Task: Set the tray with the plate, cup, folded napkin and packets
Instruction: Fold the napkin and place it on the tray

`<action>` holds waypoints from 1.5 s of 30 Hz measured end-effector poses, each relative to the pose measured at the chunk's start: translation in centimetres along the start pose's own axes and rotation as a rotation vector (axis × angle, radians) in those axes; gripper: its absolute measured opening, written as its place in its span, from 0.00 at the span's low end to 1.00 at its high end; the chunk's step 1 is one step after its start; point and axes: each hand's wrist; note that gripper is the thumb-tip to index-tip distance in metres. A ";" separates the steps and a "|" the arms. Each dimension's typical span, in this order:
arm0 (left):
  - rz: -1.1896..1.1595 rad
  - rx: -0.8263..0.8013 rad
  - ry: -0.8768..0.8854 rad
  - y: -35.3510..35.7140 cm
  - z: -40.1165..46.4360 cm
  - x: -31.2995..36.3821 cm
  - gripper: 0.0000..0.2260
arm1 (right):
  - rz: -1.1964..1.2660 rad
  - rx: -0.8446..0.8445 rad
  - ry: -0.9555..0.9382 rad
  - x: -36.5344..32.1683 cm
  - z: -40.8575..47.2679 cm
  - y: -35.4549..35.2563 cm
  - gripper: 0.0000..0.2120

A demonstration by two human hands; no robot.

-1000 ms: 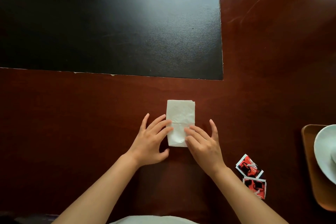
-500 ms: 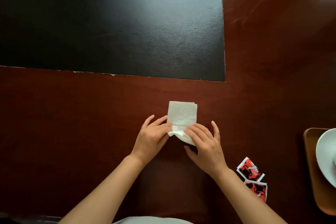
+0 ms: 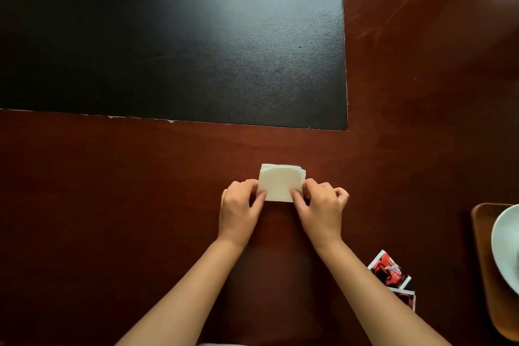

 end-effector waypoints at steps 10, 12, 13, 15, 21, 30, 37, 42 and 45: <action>0.097 0.052 -0.053 0.5 0.7 0.0 0.03 | -0.055 0.030 0.053 -0.5 0.2 0.5 0.08; 0.086 0.063 -0.049 0.6 0.9 0.2 0.04 | -0.014 0.045 0.076 -0.8 0.1 0.3 0.06; 0.074 0.069 -0.059 0.6 0.9 0.2 0.05 | 0.012 0.059 0.086 -0.9 0.1 0.2 0.06; 0.043 0.080 -0.081 0.6 1.0 0.2 0.07 | 0.051 0.093 0.104 -1.0 -0.1 0.0 0.06; 0.061 0.060 -0.004 0.8 0.6 0.4 0.06 | -0.025 0.102 0.185 -0.7 -0.6 -0.1 0.08; 0.178 -0.192 0.503 1.6 1.2 -0.3 0.26 | -0.218 0.000 -0.254 0.8 -0.7 0.2 0.23; 0.433 -0.421 0.493 2.1 0.6 -1.4 0.27 | -0.289 -0.257 -0.360 2.5 -0.9 0.8 0.27; 0.523 -0.386 0.375 1.9 0.7 -1.7 0.25 | -0.307 -0.272 -0.340 2.3 -0.7 0.7 0.27; 0.531 -0.362 0.275 1.9 0.6 -1.0 0.26 | -0.321 -0.292 -0.332 2.1 -0.7 0.6 0.27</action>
Point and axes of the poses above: each hand's wrist, its own z-axis towards the middle knuckle, its own y-axis out of the palm, x = y × z, and after that the axes turned 14 degrees about x, right-handed
